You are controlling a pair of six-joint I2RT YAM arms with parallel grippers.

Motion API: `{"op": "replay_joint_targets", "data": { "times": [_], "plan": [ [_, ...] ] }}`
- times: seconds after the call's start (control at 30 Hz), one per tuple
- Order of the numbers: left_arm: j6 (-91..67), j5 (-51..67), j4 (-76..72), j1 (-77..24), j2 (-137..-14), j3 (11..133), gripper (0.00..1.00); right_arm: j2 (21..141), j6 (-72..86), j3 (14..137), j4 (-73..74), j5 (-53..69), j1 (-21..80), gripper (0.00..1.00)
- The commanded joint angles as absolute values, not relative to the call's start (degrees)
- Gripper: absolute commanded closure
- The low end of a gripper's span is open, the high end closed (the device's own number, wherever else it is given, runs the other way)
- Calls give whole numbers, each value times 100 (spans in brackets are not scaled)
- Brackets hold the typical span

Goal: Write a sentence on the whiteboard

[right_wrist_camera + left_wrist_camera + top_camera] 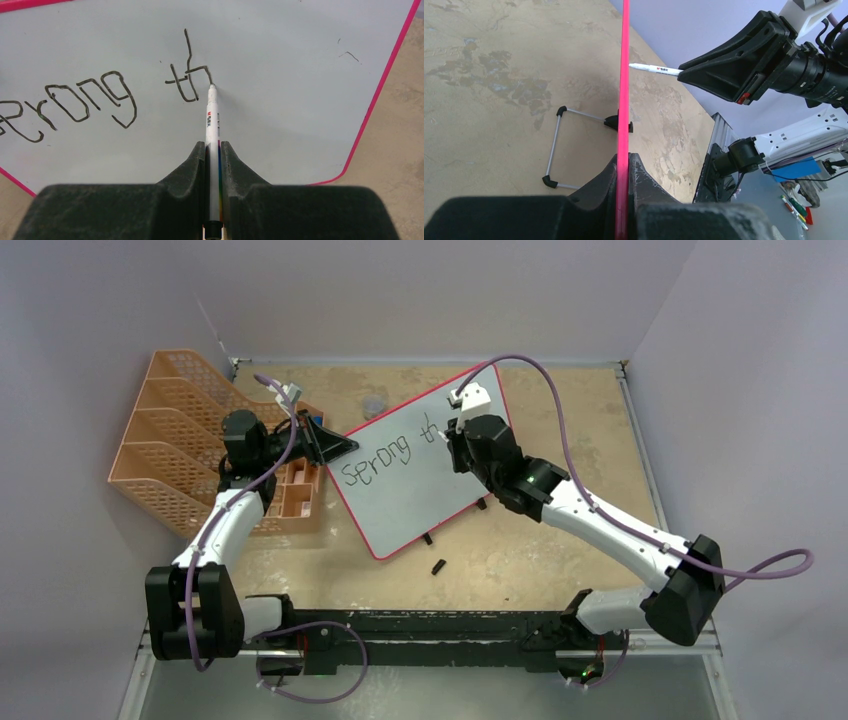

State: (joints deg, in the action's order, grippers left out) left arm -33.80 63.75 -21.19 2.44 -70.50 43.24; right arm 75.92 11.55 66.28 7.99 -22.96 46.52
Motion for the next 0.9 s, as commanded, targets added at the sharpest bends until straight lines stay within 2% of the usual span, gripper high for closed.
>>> {"op": "replay_joint_targets", "data": {
  "times": [0.0, 0.87],
  "plan": [
    [-3129, 6650, -2013, 114, -7083, 4404, 100, 7414, 1264, 6585, 920, -2243, 4632, 100],
    [-3122, 6636, -1995, 110, -7093, 4413, 100, 7304, 1035, 6761, 584, -2447, 4632, 100]
  ]
}}
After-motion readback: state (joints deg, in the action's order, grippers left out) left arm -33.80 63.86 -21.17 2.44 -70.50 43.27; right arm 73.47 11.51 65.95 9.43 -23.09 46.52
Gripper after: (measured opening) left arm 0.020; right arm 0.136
